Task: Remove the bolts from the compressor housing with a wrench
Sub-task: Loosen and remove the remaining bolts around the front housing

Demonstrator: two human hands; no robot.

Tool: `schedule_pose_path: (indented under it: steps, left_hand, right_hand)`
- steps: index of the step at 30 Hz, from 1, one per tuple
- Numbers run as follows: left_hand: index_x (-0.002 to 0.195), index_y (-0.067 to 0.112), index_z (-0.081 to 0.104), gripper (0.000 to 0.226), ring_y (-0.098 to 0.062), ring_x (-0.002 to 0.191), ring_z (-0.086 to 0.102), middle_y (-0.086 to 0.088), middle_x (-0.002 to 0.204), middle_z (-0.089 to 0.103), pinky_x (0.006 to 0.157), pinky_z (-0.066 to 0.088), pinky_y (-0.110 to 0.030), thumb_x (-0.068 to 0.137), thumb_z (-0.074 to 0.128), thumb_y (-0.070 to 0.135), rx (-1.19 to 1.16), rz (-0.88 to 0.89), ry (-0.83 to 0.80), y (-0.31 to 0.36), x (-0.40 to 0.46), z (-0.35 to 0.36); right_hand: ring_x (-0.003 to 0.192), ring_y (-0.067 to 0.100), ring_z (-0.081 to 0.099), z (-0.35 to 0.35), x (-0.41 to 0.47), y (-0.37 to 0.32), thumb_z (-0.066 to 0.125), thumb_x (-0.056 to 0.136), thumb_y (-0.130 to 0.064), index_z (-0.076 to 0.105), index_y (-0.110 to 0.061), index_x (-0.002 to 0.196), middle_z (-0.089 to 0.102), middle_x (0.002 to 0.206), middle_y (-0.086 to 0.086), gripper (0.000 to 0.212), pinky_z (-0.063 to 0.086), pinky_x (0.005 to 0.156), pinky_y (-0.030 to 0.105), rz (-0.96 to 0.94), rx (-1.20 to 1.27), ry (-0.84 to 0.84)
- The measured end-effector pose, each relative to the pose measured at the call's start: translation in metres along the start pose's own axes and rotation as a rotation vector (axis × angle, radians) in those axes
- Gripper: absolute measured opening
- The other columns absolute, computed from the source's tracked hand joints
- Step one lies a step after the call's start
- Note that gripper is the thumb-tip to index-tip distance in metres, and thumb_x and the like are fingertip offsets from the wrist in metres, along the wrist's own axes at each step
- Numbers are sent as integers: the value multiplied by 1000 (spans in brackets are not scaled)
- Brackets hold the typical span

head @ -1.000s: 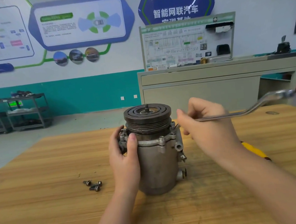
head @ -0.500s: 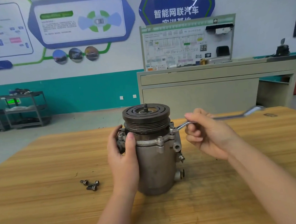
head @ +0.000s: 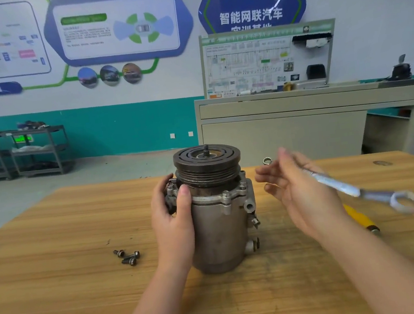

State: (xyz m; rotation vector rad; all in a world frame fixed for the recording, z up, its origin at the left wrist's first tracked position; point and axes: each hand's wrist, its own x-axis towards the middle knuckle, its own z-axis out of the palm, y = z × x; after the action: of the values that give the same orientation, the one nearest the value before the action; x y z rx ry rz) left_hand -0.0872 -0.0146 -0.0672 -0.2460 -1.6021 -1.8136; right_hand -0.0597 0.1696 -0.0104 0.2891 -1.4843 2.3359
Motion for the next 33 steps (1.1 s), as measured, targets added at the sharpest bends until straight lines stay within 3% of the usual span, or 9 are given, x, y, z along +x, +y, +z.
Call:
schedule_pose_path:
  steps: [2,6,11,16,19,22,26,29,33]
  left_hand:
    - [113,40,56,43,-5,111,58,8,118,63,97,46,-29,75,51,61,2,-5,0,0,0,0]
    - [119,35,56,53,-3,110,58,9,119,63,93,46,-23,75,51,62,3,-2,-10,-1,-1,-1]
    - [121,32,56,56,3,107,57,12,118,63,84,44,-7,73,51,62,-1,2,-1,1,0,0]
    - [113,39,56,42,3,106,58,15,114,64,88,45,-12,77,51,58,2,3,-1,2,-1,-1]
    - [118,37,56,49,0,109,58,12,117,64,93,46,-22,75,51,60,3,-4,-6,1,-2,-1]
    - [117,40,55,49,0,110,58,12,119,63,94,47,-25,73,52,63,3,-19,-8,2,-3,-2]
    - [114,43,55,43,0,109,58,12,117,64,93,47,-24,75,53,61,13,-28,-13,4,-2,-2]
    - [115,40,55,36,-3,111,58,10,118,64,98,47,-29,80,53,52,16,-33,-15,4,-2,-2]
    - [118,37,55,37,-7,113,58,7,120,63,102,46,-38,82,53,48,13,-42,-20,7,-3,-1]
  right_hand:
    - [74,17,69,5,-11,7,81,68,-41,59,-26,62,72,78,9,27,50,59,21,-153,-192,-99]
    - [70,9,66,10,-11,12,84,61,-27,46,-30,61,70,75,-1,37,53,62,18,-301,-414,-180]
    - [68,18,66,2,9,7,80,62,-11,47,-26,58,70,72,5,37,53,61,24,-173,-359,-319]
    - [70,15,66,1,17,-1,72,68,-4,51,-27,59,73,78,7,33,51,62,19,-114,-275,-454]
    - [63,12,65,5,18,-10,89,60,-20,46,-19,69,69,71,-3,44,52,56,19,-143,-471,-450]
    - [59,9,65,12,16,-15,87,61,-22,40,-16,70,69,70,-4,49,52,54,20,-142,-705,-412]
    - [53,6,59,10,11,-9,79,72,-4,36,-16,67,72,74,1,45,48,54,19,-183,-647,-376]
    - [51,1,49,6,10,-5,80,70,-6,35,-19,67,72,74,-3,47,43,54,16,-232,-651,-298]
    - [59,-2,55,4,8,2,80,71,-4,35,-20,67,68,68,-8,47,44,59,13,-277,-659,-267]
